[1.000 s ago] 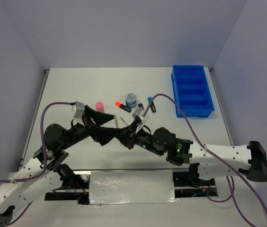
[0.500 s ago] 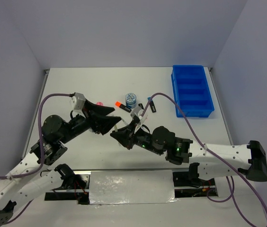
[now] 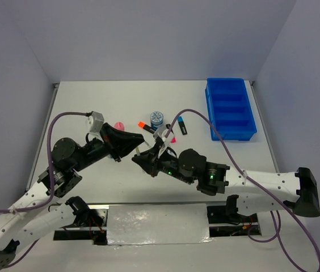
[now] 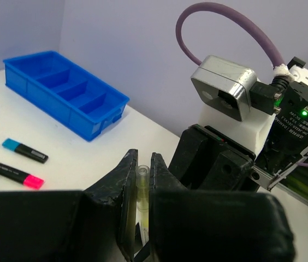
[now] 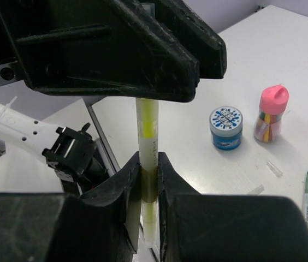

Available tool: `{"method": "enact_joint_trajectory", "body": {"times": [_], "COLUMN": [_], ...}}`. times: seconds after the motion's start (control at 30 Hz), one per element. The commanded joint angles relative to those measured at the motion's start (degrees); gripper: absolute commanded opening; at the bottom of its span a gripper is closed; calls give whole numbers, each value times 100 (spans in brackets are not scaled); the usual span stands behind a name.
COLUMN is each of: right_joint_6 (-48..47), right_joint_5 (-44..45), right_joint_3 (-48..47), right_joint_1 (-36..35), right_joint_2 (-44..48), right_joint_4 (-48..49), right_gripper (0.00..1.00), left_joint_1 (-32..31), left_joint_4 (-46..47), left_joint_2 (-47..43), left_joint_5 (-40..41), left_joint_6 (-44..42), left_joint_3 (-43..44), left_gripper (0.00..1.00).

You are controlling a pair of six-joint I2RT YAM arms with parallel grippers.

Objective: Sort the stationery into containers
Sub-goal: Close the pen cap on the pen.

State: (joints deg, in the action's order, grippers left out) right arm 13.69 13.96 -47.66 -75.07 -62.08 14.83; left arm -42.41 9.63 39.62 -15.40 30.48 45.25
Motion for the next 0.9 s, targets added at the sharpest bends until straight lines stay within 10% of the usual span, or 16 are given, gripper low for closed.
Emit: {"method": "enact_joint_trajectory", "body": {"times": [0.0,0.87], "right_joint_6": [-244,-1053], "right_joint_5": [2,-121], "right_joint_3": [-621,-4198], "right_joint_1": [-34,730], "right_joint_2": [-5,-831], "right_joint_4": [231,-375], "right_gripper": [0,0], "left_joint_1": [40,-267], "left_joint_4": [223,980], "left_joint_2": [29,160], "left_joint_5": [-200,-658], "left_joint_6": [37,564], "left_joint_3": [-165,-1264], "left_gripper": [0,0]}}
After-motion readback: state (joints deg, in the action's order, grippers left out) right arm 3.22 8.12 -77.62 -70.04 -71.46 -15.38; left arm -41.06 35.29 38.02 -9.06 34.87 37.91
